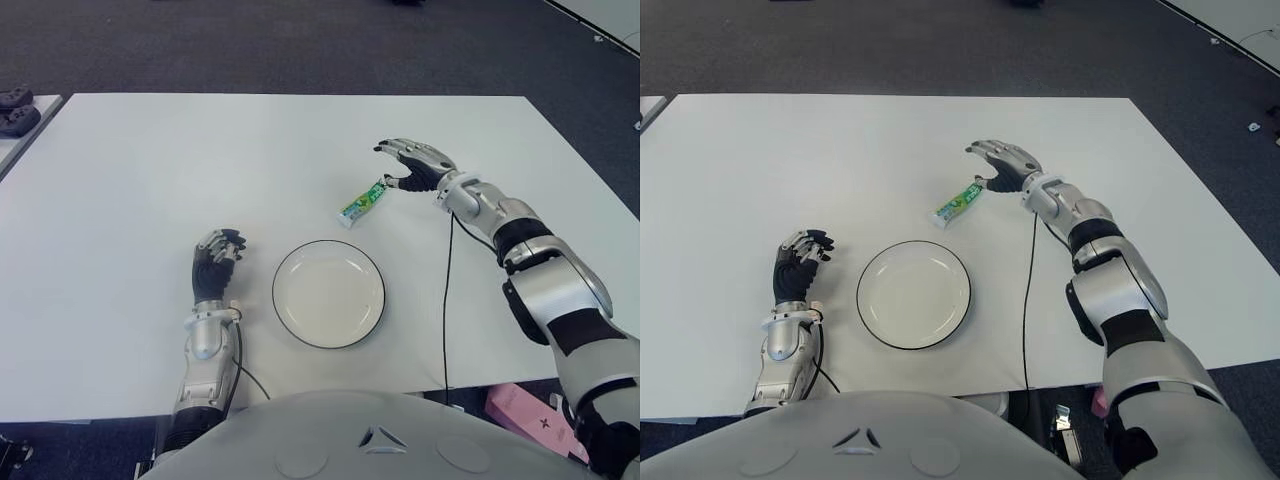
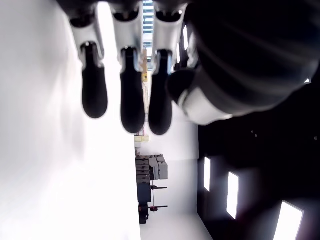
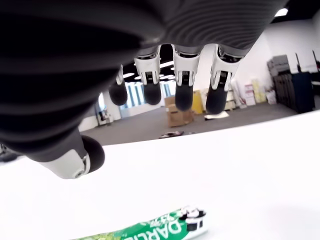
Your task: Put the toothpaste on the table into the plate.
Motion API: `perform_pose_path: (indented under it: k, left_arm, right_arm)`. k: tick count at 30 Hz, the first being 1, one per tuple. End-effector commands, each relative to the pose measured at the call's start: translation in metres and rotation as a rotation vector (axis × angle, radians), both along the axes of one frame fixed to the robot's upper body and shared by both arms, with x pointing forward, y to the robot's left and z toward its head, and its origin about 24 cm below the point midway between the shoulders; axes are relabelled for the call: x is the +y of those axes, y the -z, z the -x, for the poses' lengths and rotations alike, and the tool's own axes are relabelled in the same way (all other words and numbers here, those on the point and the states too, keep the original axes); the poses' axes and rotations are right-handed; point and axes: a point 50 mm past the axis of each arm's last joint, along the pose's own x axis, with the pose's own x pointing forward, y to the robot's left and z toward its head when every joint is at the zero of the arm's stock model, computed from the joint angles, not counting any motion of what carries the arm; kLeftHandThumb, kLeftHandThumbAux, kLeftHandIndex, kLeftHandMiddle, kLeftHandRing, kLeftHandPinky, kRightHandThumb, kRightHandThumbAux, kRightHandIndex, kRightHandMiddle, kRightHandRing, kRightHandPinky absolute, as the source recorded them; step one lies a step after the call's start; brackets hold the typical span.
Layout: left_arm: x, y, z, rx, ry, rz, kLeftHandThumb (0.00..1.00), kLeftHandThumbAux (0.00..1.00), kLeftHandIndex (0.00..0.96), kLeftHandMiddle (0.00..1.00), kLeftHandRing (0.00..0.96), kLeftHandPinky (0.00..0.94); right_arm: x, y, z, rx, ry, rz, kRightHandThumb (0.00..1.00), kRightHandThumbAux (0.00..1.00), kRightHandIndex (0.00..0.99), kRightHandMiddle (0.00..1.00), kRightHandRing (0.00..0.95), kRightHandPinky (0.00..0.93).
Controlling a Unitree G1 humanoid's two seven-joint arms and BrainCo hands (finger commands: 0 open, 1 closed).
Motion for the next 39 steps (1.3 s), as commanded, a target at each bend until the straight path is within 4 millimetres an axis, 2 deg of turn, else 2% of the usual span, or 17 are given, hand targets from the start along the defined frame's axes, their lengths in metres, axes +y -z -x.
perform_pose_path:
  k: [1,13,29,39]
  left_arm:
    - [-0.003,0.016,0.013,0.100,-0.017,0.015,0.701,0.725,0.431,0.497,0.513,0.533]
    - [-0.004,0.015,0.017,0.101,-0.019,0.009,0.700,0.725,0.431,0.501,0.514,0.524]
    - [-0.006,0.015,0.022,0.109,-0.037,0.020,0.702,0.724,0.432,0.493,0.516,0.540]
    - [-0.006,0.015,0.026,0.120,-0.051,0.018,0.702,0.724,0.432,0.511,0.535,0.544]
  right_arm:
    - [0.006,-0.001,-0.004,-0.019,-0.022,0.085,0.567,0.439,0.008,0.002,0.001,0.001]
    - [0.016,0.004,-0.007,-0.076,-0.075,0.248,0.575,0.250,0.000,0.000,0.000,0.000]
    - [0.031,0.015,-0.006,-0.085,-0.158,0.438,0.578,0.159,0.000,0.000,0.000,0.000]
    - [0.046,0.032,-0.001,-0.054,-0.189,0.526,0.567,0.124,0.000,0.000,0.000,0.000]
